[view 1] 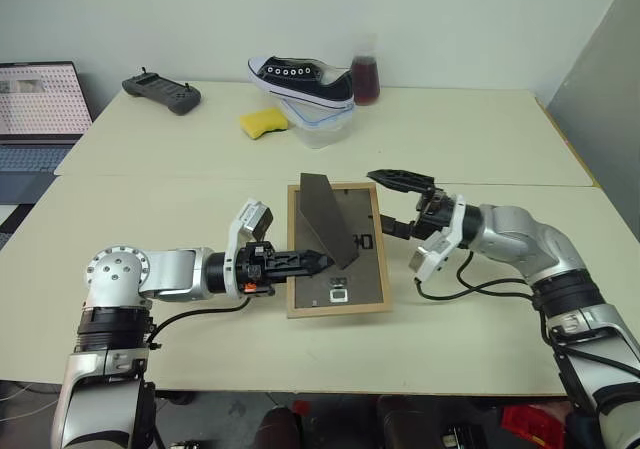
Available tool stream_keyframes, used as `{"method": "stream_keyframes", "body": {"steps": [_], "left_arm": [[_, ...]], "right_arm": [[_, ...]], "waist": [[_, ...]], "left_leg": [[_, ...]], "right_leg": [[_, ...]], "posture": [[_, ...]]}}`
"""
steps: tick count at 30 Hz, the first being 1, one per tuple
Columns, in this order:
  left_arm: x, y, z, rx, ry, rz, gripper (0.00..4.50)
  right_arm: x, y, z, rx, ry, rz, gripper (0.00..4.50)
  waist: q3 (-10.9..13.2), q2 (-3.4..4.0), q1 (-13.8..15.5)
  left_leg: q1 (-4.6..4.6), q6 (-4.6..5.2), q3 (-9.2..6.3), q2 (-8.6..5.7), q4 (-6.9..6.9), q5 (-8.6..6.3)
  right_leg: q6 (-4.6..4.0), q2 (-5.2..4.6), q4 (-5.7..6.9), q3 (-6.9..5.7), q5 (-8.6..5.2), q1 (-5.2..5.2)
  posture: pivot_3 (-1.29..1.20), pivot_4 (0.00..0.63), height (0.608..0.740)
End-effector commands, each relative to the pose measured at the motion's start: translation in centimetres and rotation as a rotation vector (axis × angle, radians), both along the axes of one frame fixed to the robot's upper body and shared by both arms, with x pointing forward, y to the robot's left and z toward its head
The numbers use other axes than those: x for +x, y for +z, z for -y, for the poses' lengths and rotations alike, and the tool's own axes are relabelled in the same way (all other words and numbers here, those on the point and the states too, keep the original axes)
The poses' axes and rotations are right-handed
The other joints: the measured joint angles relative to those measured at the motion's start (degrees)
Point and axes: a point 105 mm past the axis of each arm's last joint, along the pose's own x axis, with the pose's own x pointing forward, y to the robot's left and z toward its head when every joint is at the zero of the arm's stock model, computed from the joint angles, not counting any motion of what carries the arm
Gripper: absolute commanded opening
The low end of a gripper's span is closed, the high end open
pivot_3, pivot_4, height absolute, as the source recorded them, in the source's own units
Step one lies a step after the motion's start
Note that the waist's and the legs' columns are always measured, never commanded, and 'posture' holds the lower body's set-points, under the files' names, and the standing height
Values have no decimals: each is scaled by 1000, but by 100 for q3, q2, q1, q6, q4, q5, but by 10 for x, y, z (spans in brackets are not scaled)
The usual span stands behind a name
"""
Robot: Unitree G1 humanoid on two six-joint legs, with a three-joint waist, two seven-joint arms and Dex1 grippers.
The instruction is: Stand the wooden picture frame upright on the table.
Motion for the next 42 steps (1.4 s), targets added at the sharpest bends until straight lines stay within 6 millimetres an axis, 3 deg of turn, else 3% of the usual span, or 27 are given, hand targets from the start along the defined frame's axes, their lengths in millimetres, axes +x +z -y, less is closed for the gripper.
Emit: {"method": "stream_keyframes", "body": {"steps": [1, 13, 17, 19, 25, 29, 31, 35, 38, 42], "left_arm": [[-7, 15, 5, -41, -12, 41, 1294], [-5, 11, 3, -21, 24, 39, 1294], [-6, 10, 3, -14, 33, 46, 1294], [-5, 10, 2, -13, 52, 53, 1988], [21, 18, -19, -22, 226, 63, 3257], [25, 26, -35, 6, 307, 120, 3964], [25, 28, -44, 99, 358, 206, 4335], [41, 32, -62, 398, 587, 510, 4500], [41, 44, -58, 629, 642, 861, 4500], [32, 52, -48, 681, 636, 1059, 4500]], "right_arm": [[-2, 5, -1, -22, 28, 40, 4284], [-11, 20, 0, 38, 85, 102, 1648], [-12, 22, 1, 38, 90, 108, 1571], [-12, 22, 3, 37, 89, 107, 1567], [-11, 20, 14, 54, 68, 52, 1338], [-5, 13, 23, 83, 28, -61, 1338], [2, 8, 24, 134, -3, -211, 1338], [16, 4, 7, 306, 5, -798, 1337], [32, 2, -5, 443, 8, -1181, 1335], [52, -13, -10, 527, -14, -1579, 1335]], "waist": [[0, 0, 20], [0, 0, -2], [0, 0, -1], [0, 0, -4], [0, 0, -4], [0, 0, -7], [0, 0, -8], [1, 2, -15], [1, 2, -8], [2, 4, 40]], "left_leg": [[1, 0, -1, -2, 0, 0], [2, 1, 0, -4, 2, 0], [2, 1, -1, -4, 3, 0], [2, 1, -1, -4, 3, 0], [2, 2, -1, -4, 3, -1], [2, 3, 0, -4, 3, -1], [2, 4, 0, -3, 2, -2], [2, 3, -3, 4, -1, -1], [3, 2, -7, 11, 0, 0], [0, 0, 2, 3, -2, 0]], "right_leg": [[0, -1, 0, 0, 0, 2], [0, 2, 0, 1, 0, 3], [0, 2, 0, 0, 0, 4], [0, 2, 0, 0, 0, 4], [0, 2, 1, 0, 0, 4], [0, 2, 0, 1, 0, 4], [0, 2, 0, 1, 0, 4], [-2, 0, 0, 0, 0, 7], [-3, -2, 2, 0, 1, 8], [-4, 2, -3, -2, 0, 6]], "posture": [[0, 150, 740], [0, 150, 740], [0, 150, 740], [0, 150, 740], [0, 150, 740], [0, 150, 740], [0, 150, 740], [0, 150, 740], [0, 150, 740], [0, 150, 740]]}}
